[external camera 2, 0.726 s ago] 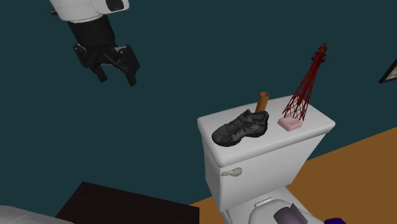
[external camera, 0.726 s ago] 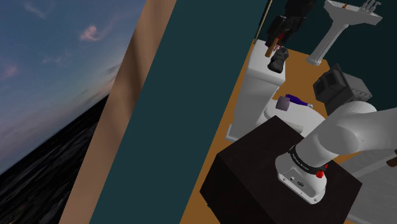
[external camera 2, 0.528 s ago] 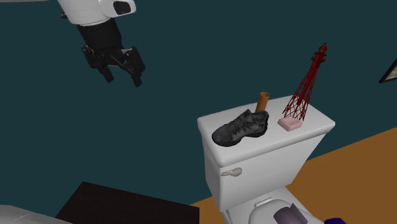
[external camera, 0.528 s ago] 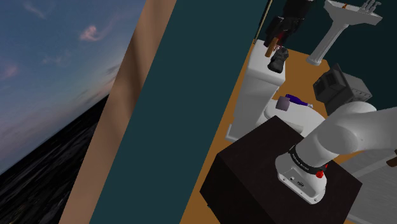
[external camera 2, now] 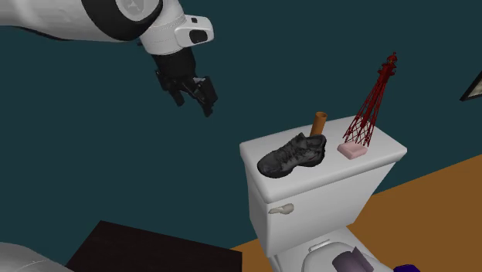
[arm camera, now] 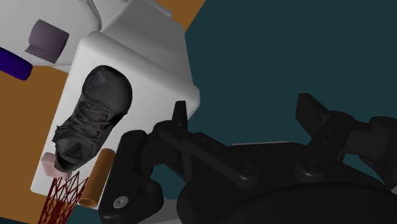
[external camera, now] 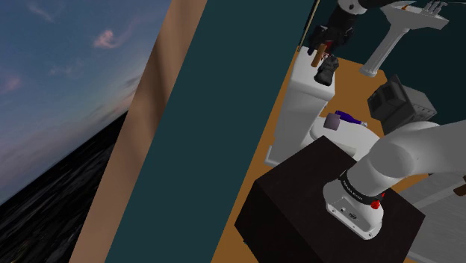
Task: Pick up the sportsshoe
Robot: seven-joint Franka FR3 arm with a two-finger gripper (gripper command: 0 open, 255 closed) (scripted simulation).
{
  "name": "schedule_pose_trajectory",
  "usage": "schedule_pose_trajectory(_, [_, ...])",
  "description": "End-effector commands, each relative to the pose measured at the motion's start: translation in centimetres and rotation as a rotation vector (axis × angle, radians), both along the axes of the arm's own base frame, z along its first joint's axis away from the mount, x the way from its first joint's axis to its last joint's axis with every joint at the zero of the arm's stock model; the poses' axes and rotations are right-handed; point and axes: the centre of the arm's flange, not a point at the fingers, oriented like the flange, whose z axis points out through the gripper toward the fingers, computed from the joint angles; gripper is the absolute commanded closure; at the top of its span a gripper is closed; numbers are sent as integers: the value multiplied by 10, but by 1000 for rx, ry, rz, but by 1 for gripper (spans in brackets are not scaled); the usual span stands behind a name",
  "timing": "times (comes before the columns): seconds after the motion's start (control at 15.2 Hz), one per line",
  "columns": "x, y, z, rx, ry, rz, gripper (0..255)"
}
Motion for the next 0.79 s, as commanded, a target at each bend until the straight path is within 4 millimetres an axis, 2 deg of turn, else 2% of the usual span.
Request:
schedule_pose_trajectory(0.0, [10, -20, -12, -1, -23, -67, 0])
schedule_pose_trajectory(0.4, [25, -84, -43, -4, -85, -265, 0])
schedule_pose_trajectory(0.73, [28, -139, -68, -6, -138, -429, 0])
